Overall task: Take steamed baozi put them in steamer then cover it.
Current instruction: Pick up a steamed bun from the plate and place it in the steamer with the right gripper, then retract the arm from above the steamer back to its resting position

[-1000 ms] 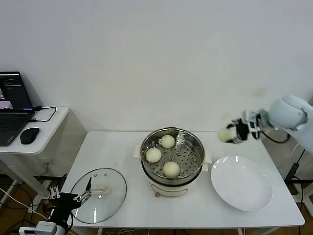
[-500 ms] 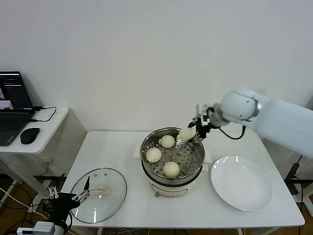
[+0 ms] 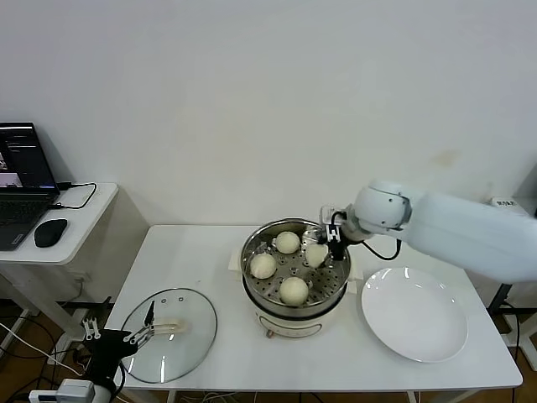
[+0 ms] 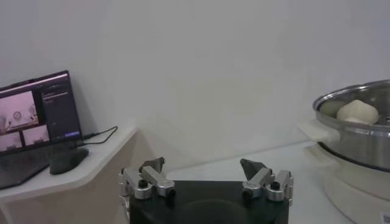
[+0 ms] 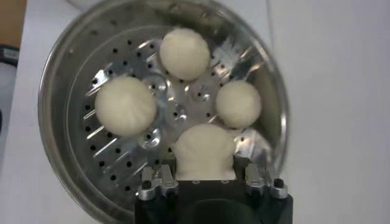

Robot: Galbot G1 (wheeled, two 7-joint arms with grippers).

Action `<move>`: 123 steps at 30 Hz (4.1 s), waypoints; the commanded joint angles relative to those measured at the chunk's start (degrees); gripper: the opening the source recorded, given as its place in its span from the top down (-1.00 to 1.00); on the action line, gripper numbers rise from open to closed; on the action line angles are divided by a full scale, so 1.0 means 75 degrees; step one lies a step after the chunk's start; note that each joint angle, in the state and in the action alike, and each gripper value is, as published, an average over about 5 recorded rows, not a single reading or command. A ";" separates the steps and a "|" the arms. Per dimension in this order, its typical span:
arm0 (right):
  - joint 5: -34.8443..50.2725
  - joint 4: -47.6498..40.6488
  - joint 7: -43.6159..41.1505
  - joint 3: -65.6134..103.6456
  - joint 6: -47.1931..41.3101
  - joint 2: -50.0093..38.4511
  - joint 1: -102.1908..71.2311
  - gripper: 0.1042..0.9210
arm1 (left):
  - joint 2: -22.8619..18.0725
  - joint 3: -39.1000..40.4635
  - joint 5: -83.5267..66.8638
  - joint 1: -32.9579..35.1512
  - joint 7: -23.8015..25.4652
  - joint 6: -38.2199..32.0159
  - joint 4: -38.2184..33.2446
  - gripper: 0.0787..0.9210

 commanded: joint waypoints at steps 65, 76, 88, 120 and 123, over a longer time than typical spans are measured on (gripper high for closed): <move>-0.0433 0.3236 0.4238 1.7048 0.5581 0.4074 -1.6023 -0.76 | 0.0153 0.0056 0.5967 -0.0030 -0.0271 -0.1592 0.1595 -0.77; -0.0594 0.3104 0.4686 1.7576 0.5512 0.4256 -1.6226 -0.76 | 0.0144 -0.0094 1.1109 0.0841 -0.0758 -0.2058 0.1926 -0.77; -0.0835 0.2919 0.4746 1.7443 0.5570 0.4389 -1.6189 -0.76 | -0.0072 0.0616 1.1406 -0.0119 -0.0715 -0.1911 0.2314 -0.77; -0.1206 0.3091 0.4763 1.7274 0.5619 0.4776 -1.6394 -0.76 | 0.0360 0.1036 1.0866 -0.2067 -0.0466 -0.1929 0.4350 -0.77; -0.1216 0.3096 0.4766 1.7273 0.5621 0.4792 -1.6403 -0.76 | 0.0392 0.1069 1.0839 -0.2215 -0.0460 -0.1925 0.4464 -0.77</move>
